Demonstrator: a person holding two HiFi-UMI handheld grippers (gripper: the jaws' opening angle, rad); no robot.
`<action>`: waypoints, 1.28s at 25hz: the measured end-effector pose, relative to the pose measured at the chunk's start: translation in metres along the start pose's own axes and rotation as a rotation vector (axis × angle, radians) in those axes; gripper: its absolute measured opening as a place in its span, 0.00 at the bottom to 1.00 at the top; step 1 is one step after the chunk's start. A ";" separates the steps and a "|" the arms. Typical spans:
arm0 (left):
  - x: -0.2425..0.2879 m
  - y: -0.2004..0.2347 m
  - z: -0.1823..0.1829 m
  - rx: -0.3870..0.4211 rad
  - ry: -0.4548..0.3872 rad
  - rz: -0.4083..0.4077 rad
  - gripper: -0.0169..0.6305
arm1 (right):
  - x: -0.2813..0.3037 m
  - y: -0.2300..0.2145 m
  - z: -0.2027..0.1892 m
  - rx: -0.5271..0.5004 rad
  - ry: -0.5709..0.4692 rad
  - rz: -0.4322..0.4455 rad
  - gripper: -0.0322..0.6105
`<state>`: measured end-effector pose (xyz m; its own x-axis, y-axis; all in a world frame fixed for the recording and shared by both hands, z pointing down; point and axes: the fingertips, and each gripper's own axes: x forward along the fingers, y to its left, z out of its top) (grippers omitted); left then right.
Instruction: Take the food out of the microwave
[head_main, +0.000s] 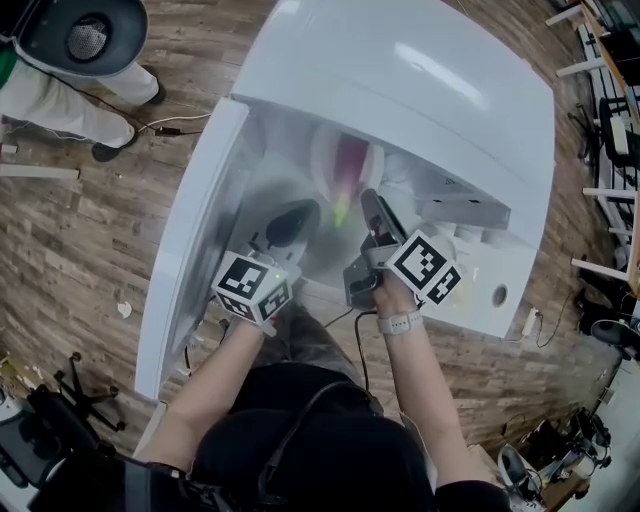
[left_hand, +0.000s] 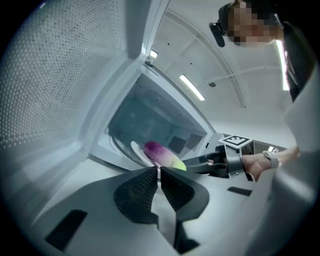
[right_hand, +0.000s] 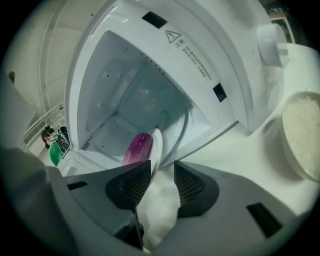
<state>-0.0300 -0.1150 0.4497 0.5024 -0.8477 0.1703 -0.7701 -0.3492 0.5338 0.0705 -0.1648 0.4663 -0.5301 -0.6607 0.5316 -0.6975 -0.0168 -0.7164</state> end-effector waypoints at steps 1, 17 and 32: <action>0.000 0.002 0.001 -0.022 -0.007 0.005 0.05 | 0.000 0.000 -0.003 0.024 0.006 0.011 0.27; 0.026 0.022 0.000 -0.533 -0.017 -0.026 0.21 | 0.009 0.004 -0.017 0.269 0.080 0.170 0.27; 0.027 0.022 -0.006 -0.757 -0.026 -0.037 0.20 | -0.002 0.011 -0.015 0.327 0.077 0.282 0.11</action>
<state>-0.0309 -0.1431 0.4707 0.5063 -0.8530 0.1268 -0.2682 -0.0160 0.9632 0.0567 -0.1522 0.4636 -0.7211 -0.6158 0.3176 -0.3375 -0.0882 -0.9372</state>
